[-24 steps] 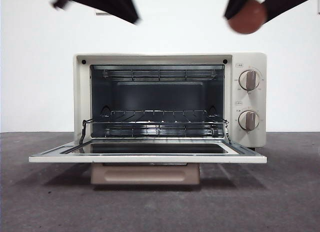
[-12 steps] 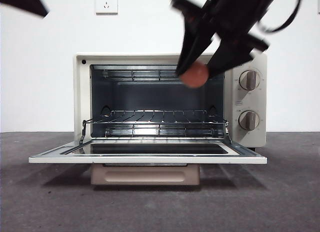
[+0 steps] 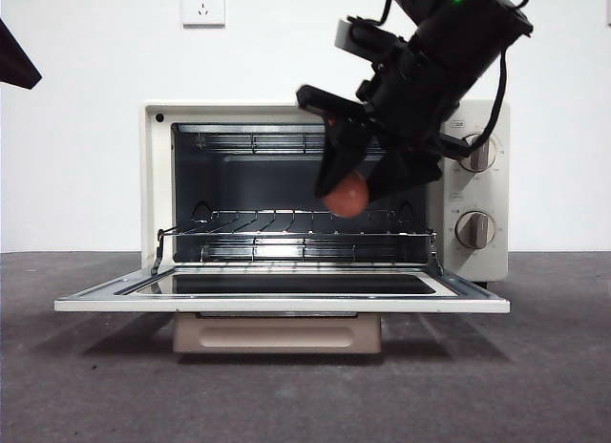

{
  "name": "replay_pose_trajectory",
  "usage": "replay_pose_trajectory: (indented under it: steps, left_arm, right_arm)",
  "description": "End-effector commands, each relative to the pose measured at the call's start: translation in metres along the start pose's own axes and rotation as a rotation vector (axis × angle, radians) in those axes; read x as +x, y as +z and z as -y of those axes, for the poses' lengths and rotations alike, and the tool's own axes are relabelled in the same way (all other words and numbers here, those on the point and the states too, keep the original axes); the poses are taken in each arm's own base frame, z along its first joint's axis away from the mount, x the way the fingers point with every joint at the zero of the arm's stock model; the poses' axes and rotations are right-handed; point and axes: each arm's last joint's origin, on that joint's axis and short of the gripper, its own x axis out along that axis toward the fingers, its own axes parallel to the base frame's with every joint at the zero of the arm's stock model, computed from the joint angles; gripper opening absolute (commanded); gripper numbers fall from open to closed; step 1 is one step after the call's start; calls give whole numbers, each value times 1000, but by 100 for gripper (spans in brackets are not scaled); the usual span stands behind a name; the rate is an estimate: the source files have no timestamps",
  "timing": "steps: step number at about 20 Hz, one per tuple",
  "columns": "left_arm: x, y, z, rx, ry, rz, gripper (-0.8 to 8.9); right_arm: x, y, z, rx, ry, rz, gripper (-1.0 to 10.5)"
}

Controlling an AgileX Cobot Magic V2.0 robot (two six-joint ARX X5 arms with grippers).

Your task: Eggoven

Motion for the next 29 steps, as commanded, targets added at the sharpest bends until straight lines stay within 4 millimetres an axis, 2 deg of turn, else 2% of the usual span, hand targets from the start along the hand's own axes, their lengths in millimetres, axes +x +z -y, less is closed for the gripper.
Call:
replay_pose_trajectory:
  steps: [1,7,12,16,19,24,29]
  left_arm:
    - [0,2,0,14,-7,9,6]
    - [0,4,0,22,-9,23,6]
    - [0,3,0,20,-9,23,6]
    - [0,4,0,23,-9,29,6]
    - [0,5,0,25,-10,39,6]
    - [0,6,0,24,-11,43,6]
    - [1,6,0,22,-10,39,6]
  right_arm:
    - [10,1,2,13,-13,11,3]
    - [22,-6,5,16,-6,-28,3]
    - [22,-7,5,17,-3,-33,14]
    - [22,-7,4,21,0,-32,282]
    - [21,-6,4,23,1,-29,285]
    - [13,0,1,20,11,-7,319]
    - [-7,9,-3,17,20,20,320]
